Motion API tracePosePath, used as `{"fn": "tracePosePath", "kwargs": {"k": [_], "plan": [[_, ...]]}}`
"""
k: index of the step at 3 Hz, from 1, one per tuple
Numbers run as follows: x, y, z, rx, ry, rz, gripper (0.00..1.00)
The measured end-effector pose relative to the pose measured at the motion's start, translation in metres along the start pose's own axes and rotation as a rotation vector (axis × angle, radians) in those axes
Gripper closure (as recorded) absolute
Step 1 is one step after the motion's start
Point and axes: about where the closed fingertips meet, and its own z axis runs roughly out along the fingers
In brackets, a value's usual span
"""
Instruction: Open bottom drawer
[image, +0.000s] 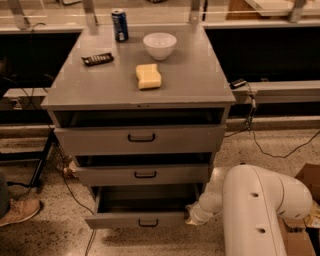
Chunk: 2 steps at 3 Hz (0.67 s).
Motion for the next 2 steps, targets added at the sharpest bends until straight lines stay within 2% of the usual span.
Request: {"fn": "tracePosePath", "kwargs": {"k": [1, 2], "plan": [[0.000, 0.002, -0.001, 0.000, -0.003, 0.005, 1.00], [0.005, 0.033, -0.002, 0.000, -0.036, 0.054, 1.00]]}}
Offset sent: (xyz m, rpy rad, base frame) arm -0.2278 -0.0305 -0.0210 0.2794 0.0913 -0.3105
